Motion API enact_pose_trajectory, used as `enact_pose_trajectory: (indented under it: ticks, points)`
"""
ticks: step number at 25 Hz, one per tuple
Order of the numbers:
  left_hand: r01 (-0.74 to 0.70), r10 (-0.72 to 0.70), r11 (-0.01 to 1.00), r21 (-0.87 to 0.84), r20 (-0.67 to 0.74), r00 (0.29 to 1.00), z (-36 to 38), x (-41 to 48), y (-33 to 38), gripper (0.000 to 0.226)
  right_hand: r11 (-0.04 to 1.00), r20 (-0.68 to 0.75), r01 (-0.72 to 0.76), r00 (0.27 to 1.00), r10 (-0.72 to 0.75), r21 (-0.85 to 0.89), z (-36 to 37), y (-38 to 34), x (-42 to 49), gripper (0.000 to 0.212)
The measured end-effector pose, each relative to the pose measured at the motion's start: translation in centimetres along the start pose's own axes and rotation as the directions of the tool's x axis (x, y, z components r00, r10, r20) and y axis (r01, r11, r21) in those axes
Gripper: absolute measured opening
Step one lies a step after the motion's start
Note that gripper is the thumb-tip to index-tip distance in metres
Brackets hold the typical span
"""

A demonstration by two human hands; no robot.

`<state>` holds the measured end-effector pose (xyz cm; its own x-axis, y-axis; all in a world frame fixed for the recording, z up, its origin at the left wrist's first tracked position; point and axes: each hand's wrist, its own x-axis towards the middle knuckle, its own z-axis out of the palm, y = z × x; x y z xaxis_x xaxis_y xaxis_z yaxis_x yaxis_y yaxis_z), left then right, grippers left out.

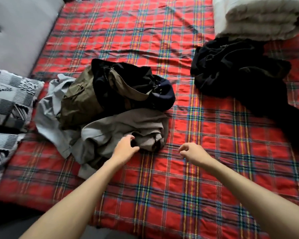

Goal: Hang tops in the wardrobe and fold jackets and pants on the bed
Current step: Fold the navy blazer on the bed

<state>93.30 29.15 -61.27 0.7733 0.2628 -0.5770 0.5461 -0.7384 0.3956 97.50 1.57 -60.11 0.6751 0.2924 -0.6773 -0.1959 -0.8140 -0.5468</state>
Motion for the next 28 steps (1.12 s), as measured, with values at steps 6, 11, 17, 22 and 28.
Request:
enact_pose_trajectory:
  ticks: [6,11,17,22,28]
  points:
    - [0.162,-0.172,0.985,-0.061,-0.230,0.958,-8.3,6.5,-11.0,0.090,0.951,-0.013,0.211,0.976,-0.219,-0.224,5.9,-8.7,7.5,0.041]
    - [-0.137,0.275,0.920,0.366,-0.357,0.893,-11.4,13.5,-8.7,0.095,0.975,-0.361,-0.070,0.921,0.144,0.211,3.3,-12.0,18.7,0.082]
    - [-0.319,0.626,0.480,0.817,-0.063,0.778,-11.5,23.0,0.9,0.096,0.609,-0.334,0.051,0.871,0.360,0.791,2.6,-9.2,29.0,0.099]
    - [-0.125,0.425,0.688,0.715,-0.257,0.868,-13.7,25.1,-0.2,0.027,0.444,-0.303,0.043,0.788,0.535,0.895,2.0,-10.0,30.1,0.012]
    - [0.179,-0.154,0.983,0.025,-0.402,0.903,-22.8,21.9,-7.5,0.039,0.229,-0.293,0.214,0.864,0.409,0.950,-6.3,-20.6,24.4,0.019]
